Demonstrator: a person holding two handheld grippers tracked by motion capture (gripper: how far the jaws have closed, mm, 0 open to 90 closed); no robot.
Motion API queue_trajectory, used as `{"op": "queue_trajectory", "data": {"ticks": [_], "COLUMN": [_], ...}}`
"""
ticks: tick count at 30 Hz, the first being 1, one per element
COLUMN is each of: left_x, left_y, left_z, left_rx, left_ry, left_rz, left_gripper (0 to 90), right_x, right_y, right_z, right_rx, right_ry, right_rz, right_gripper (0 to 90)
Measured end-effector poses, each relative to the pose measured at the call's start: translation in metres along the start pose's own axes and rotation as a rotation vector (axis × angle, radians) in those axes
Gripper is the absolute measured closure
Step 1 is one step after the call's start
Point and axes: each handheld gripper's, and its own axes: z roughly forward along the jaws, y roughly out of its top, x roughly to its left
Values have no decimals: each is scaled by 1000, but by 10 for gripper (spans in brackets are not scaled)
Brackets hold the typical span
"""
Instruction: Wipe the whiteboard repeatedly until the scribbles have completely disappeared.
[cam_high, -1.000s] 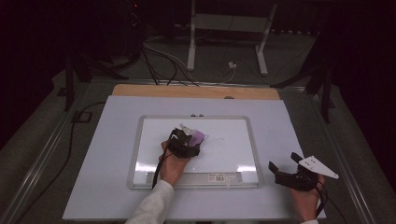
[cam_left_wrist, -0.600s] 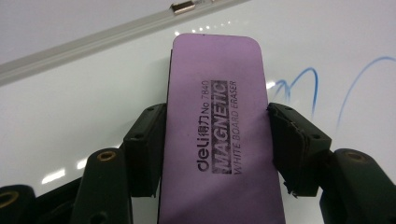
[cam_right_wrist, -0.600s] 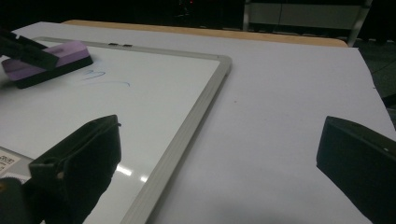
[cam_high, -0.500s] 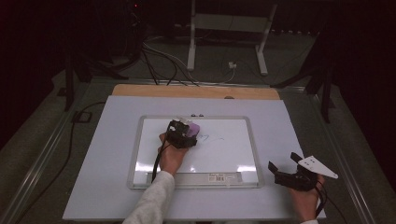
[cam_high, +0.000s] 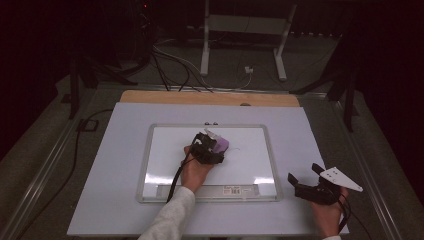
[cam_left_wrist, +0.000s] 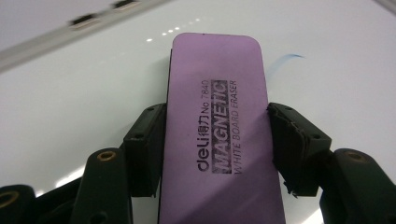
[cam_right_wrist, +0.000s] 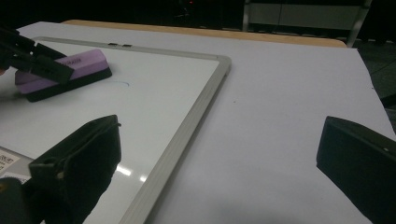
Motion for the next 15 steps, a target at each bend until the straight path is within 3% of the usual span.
{"op": "queue_trajectory", "data": {"ticks": [5,9,15], "left_x": [16,15,-6], "left_y": [2,4,8], "left_z": [1,2,7], "left_rx": [-3,2,3], "left_ry": [62,83,-1], "left_rz": [-51,-41,9], "left_gripper": [418,419,418], "right_x": [-1,0,1], "right_y": [0,0,0], "right_z": [0,1,2], "right_rx": [1,3,5], "right_ry": [1,1,5], "right_rz": [2,1,-4], "right_gripper": [3,3,3]}}
